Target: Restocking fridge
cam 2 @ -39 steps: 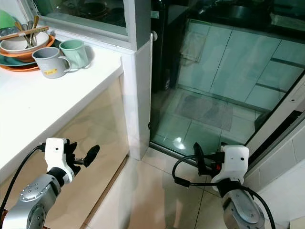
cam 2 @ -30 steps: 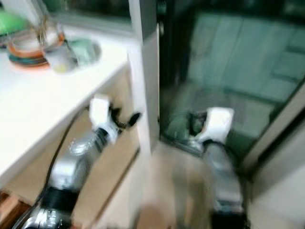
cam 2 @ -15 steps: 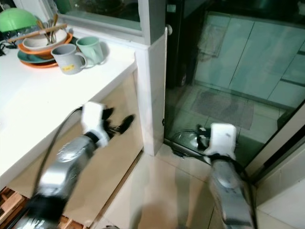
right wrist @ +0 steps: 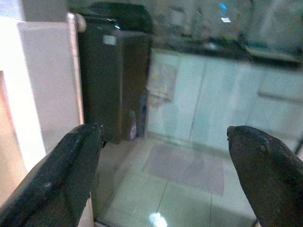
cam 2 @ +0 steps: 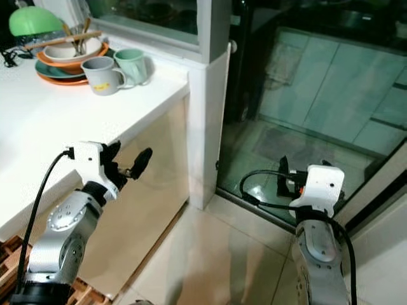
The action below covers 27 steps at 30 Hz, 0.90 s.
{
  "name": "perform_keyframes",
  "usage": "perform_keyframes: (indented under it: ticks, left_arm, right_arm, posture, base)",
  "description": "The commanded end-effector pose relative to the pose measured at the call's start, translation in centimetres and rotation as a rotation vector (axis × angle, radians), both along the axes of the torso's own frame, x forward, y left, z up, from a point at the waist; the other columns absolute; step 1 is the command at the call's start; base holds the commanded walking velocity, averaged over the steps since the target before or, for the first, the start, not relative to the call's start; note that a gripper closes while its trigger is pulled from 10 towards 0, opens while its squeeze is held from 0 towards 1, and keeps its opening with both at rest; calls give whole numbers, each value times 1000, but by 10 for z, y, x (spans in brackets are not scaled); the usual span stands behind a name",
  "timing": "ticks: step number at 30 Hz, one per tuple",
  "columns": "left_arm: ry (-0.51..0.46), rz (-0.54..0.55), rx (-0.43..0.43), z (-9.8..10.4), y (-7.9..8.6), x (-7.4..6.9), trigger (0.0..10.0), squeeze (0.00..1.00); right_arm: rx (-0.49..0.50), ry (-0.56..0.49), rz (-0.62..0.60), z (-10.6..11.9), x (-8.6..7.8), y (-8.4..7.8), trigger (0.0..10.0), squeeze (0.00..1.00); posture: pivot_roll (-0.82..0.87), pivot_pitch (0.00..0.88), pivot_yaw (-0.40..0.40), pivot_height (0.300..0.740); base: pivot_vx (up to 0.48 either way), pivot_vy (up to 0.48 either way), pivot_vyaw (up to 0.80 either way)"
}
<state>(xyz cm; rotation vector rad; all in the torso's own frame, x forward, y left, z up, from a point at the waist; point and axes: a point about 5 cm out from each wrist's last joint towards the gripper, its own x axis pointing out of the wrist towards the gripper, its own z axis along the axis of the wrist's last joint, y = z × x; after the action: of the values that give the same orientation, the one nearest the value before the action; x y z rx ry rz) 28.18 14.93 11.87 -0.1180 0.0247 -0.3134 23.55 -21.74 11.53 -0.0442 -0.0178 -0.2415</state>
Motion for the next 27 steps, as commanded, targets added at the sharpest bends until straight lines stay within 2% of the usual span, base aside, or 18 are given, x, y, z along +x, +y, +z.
perform_keyframes:
  ticks: [1,3,7,13,14,16,19,20,21,22,23,27]
  left_arm:
    - [-9,12,16,4,1,3,10000,1000]
    - [-23,-3,34,8,-3,8,10000,1000]
    - [-7,-33,47,5,-5,10,10000,1000]
    - [48,-22,-13,-2,-8,14,10000,1000]
    - [48,-22,-13,-2,-8,14,10000,1000]
    - [39,-37,47,-3,-13,13,10000,1000]
    - [37,-62,29,-2,-14,12,10000,1000]
    - [22,-83,4,1,-16,12,10000,0]
    - [22,-83,4,1,-16,12,10000,0]
    - [13,-95,3,2,-19,12,10000,0]
    - [12,-104,3,3,-21,12,10000,0]
    - [5,-119,25,4,-24,14,10000,0]
  right_arm:
    - [35,-1,-22,-2,0,-3,10000,1000]
    - [92,6,-45,-8,-2,-5,10000,1000]
    - [102,21,-51,-13,-5,-6,10000,1000]
    - [54,19,20,-12,-4,3,10000,1000]
    - [54,19,20,-12,-4,3,10000,1000]
    - [46,32,93,-12,3,11,10000,1000]
    - [30,44,109,-13,4,13,10000,1000]
    - [4,55,109,-14,6,13,10000,1000]
    - [4,55,109,-14,6,13,10000,1000]
    - [-1,63,99,-14,7,12,10000,165]
    - [2,69,82,-14,9,10,10000,0]
    - [30,64,54,-14,13,6,10000,0]
  posture:
    - [-84,0,54,736]
    - [-89,0,64,736]
    - [-94,0,72,736]
    - [-98,0,81,736]
    - [-98,0,81,736]
    - [-95,0,76,736]
    - [-92,0,72,736]
    - [-92,0,72,736]
    - [-92,0,72,736]
    - [-90,0,71,736]
    - [-92,0,74,736]
    - [-96,0,79,736]
  base:
    - [0,0,0]
    - [0,0,0]
    - [0,0,0]
    - [0,0,0]
    - [0,0,0]
    - [0,0,0]
    - [0,0,0]
    - [0,0,0]
    - [0,0,0]
    - [0,0,0]
    - [0,0,0]
    - [0,0,0]
